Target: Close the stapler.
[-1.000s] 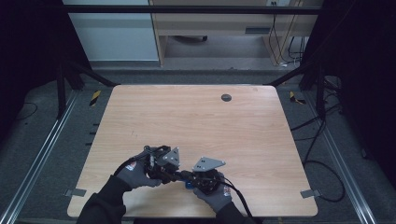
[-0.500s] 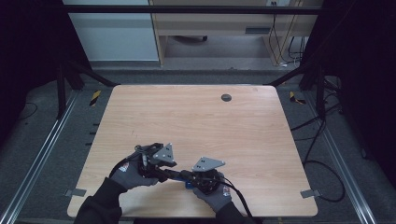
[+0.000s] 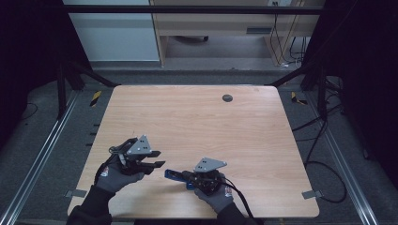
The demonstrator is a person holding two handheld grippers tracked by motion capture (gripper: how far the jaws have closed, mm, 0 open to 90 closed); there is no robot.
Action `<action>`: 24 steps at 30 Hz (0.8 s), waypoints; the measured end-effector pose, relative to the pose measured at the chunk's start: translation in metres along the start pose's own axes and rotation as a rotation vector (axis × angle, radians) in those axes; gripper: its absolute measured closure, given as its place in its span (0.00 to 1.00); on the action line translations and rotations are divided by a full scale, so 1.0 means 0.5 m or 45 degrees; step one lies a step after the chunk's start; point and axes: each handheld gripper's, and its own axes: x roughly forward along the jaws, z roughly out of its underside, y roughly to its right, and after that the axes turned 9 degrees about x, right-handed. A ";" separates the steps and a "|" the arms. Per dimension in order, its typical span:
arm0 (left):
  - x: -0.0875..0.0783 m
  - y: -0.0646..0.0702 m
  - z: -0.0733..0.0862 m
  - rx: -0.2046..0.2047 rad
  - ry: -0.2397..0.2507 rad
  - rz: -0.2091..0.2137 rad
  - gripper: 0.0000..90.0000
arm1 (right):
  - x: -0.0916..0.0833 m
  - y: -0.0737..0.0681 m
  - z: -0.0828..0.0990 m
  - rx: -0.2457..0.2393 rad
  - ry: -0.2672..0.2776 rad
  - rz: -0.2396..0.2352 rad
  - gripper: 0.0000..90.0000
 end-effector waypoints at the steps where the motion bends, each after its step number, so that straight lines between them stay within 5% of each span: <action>1: -0.002 -0.001 0.004 -0.020 0.010 -0.024 0.67 | -0.001 0.000 0.000 0.003 0.000 0.002 1.00; 10: -0.007 -0.002 0.041 -0.167 0.105 -0.202 0.67 | -0.007 0.001 -0.001 0.008 0.006 0.007 1.00; 24: 0.019 0.018 0.104 -0.286 0.082 -0.298 0.65 | -0.014 0.003 -0.001 0.004 0.007 0.011 1.00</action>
